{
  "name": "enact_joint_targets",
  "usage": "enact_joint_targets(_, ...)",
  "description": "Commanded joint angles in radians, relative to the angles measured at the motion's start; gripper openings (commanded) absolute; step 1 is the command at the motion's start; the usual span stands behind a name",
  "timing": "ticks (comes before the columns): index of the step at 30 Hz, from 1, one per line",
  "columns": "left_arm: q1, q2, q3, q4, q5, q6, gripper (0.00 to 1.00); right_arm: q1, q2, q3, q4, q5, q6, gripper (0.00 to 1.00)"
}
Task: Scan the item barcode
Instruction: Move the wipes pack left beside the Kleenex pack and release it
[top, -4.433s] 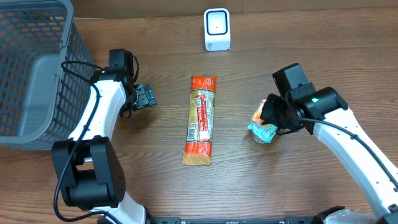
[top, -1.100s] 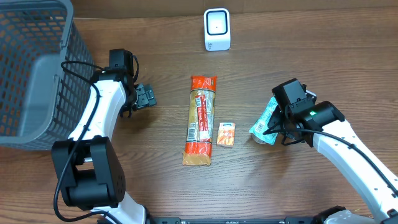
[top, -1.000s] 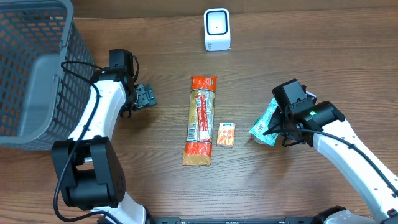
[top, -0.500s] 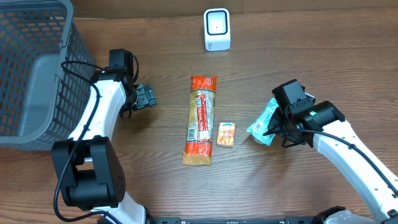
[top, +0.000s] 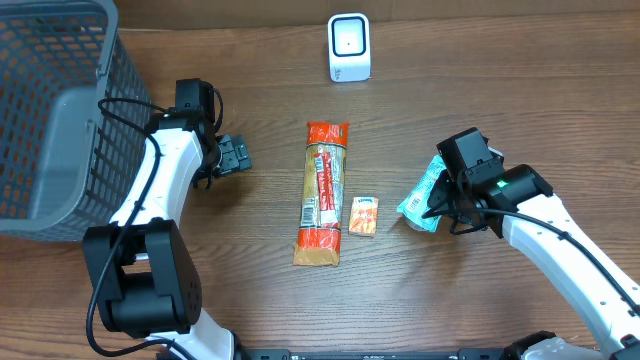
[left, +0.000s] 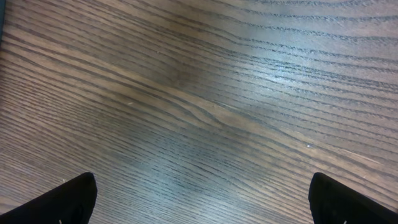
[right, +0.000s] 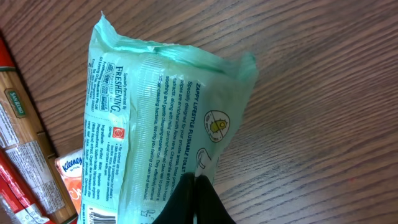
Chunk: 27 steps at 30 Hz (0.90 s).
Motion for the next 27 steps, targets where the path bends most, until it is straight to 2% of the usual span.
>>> enact_joint_targets(1,0.005,-0.004,-0.003,0.002,0.011,0.004,1.0,0.002,0.005,-0.005,-0.003,0.003,-0.008,0.04)
enact_joint_targets(4,0.005,-0.004,-0.003,0.002,0.011,0.004,1.0,0.002,-0.02,0.027,-0.002,-0.037,-0.075,0.04)
enact_joint_targets(8,0.005,-0.004,-0.003,0.002,0.011,0.004,1.0,0.002,-0.074,0.073,0.043,-0.229,-0.237,0.04)
enact_joint_targets(10,0.005,-0.004,-0.003,0.002,0.011,0.004,1.0,0.002,-0.096,0.074,0.077,-0.327,-0.27,0.04)
enact_joint_targets(13,0.005,-0.004,-0.003,0.002,0.011,0.004,1.0,0.003,-0.097,0.072,0.082,-0.385,-0.269,0.04)
enact_joint_targets(25,0.005,-0.004,-0.003,0.002,0.011,0.004,1.0,0.006,-0.066,0.017,0.082,-0.38,-0.263,0.04)
enact_joint_targets(27,0.005,-0.004,-0.003,0.002,0.011,0.004,1.0,0.006,-0.066,0.017,0.082,-0.357,-0.263,0.07)
